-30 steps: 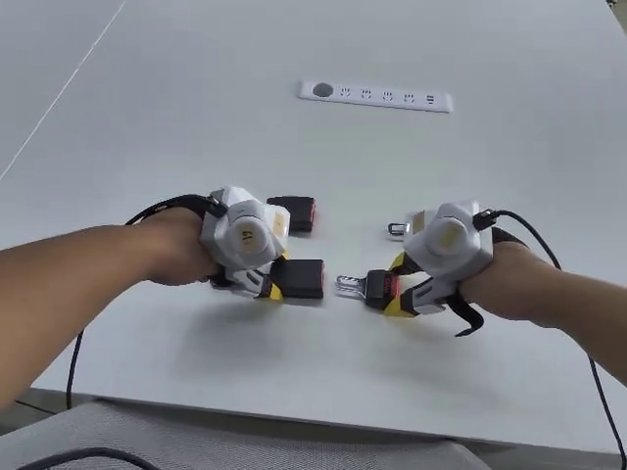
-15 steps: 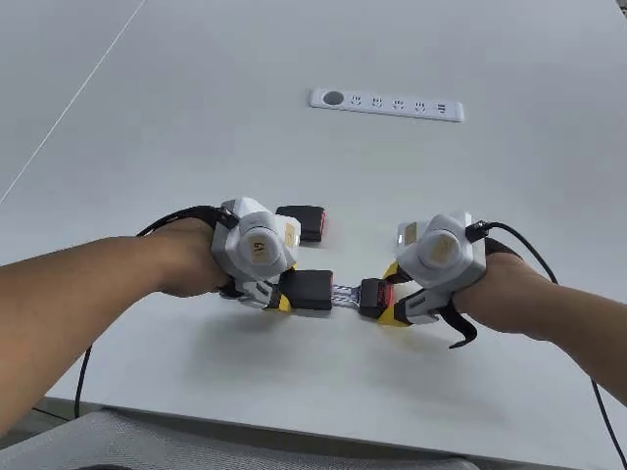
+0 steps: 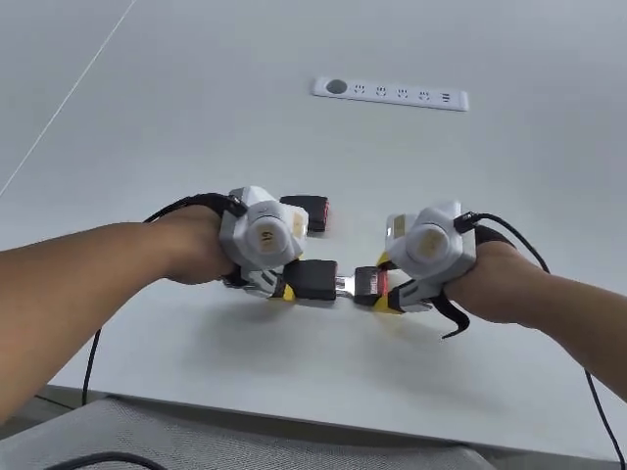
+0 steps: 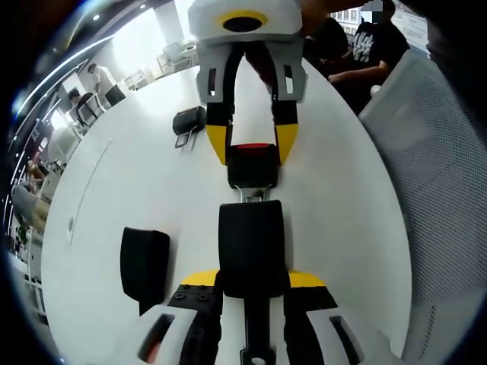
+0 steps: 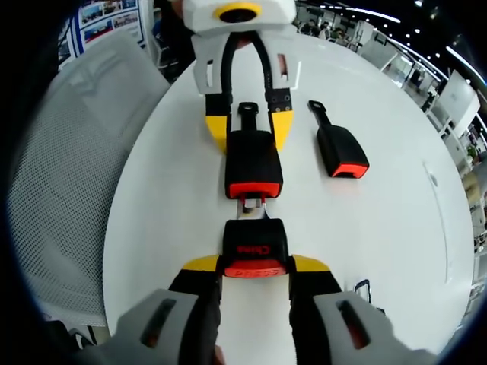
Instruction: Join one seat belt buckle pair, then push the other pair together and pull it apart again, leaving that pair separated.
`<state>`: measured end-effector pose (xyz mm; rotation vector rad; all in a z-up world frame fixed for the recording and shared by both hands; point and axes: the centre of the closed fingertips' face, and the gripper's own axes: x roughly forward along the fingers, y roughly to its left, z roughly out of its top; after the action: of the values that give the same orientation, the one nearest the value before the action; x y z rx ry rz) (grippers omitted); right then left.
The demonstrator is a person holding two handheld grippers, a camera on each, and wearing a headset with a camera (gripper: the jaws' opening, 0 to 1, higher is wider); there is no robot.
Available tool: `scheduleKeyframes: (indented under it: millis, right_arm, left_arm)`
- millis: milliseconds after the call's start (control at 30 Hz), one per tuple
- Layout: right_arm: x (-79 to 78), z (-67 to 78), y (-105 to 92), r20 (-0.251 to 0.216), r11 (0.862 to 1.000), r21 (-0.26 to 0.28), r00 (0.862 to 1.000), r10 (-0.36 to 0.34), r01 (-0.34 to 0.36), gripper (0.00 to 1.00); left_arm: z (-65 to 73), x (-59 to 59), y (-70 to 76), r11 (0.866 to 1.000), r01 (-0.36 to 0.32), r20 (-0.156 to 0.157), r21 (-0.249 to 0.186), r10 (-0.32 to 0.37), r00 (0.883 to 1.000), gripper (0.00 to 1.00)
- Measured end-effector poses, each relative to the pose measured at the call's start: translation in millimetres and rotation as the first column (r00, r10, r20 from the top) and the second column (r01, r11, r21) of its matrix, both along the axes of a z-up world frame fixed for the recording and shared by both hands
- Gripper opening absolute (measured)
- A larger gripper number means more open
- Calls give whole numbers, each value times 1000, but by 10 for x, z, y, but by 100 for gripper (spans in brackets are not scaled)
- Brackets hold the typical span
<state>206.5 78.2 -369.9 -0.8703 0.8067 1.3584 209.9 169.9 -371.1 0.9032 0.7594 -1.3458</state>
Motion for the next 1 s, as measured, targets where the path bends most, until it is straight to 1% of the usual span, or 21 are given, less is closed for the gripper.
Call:
scheduleKeyframes:
  millis: [33, 133, 200, 267, 333, 367, 500, 533, 633, 667, 800, 900, 1000]
  right_arm:
    - [-2, 2, 0, -4, 1000, 3, 1000, -13, 13, 34]
    - [9, -5, -3, -12, 1000, 12, 1000, -23, 23, 33]
    - [12, -10, -9, -22, 1000, 19, 1000, -16, 17, 33]
    - [16, -15, -6, -33, 1000, 24, 999, -2, 3, 33]
    - [14, -15, 5, -30, 1000, 26, 999, 13, -13, 33]
    - [12, -15, 13, -27, 999, 26, 999, 23, -22, 33]
    - [17, -21, 29, -40, 1000, 24, 999, 17, -16, 32]
    - [17, -22, 34, -41, 1000, 23, 999, 12, -11, 32]
    - [-12, -26, 61, -39, 1000, 19, 999, -9, 10, 32]
    - [-13, -23, 63, -36, 1000, 20, 999, -8, 9, 32]
    - [-5, -21, 59, -48, 999, 37, 999, -10, 12, 32]
    - [-6, -24, 62, -48, 999, 32, 999, -6, 8, 32]
    - [-2, -26, 69, -57, 999, 33, 998, -9, 11, 31]
  left_arm:
    - [-1, 1, 0, 1000, -2, 0, 1, 2, 1000, 32]
    - [3, -1, -2, 1000, -4, -1, 4, 4, 1000, 31]
    - [0, 2, -4, 1000, -3, -2, 4, 3, 1000, 31]
    - [-3, 0, -8, 1000, 8, 5, 9, -8, 1000, 31]
    - [-1, -7, -11, 1000, 20, 7, 14, -20, 1000, 31]
    - [-1, -8, -13, 999, 28, 3, 15, -28, 1000, 31]
    - [-24, 13, -21, 999, 47, -14, 23, -47, 999, 31]
    - [-28, 15, -22, 999, 44, -18, 25, -43, 999, 31]
    - [-20, 2, -22, 999, 37, -21, 34, -37, 999, 31]
    - [-16, -5, -22, 999, 37, -21, 35, -36, 999, 31]
    - [-11, -12, -24, 999, 39, -25, 31, -38, 999, 31]
    - [-12, -13, -26, 999, 41, -25, 35, -40, 999, 31]
    - [-10, -15, -25, 999, 37, -27, 32, -36, 999, 31]
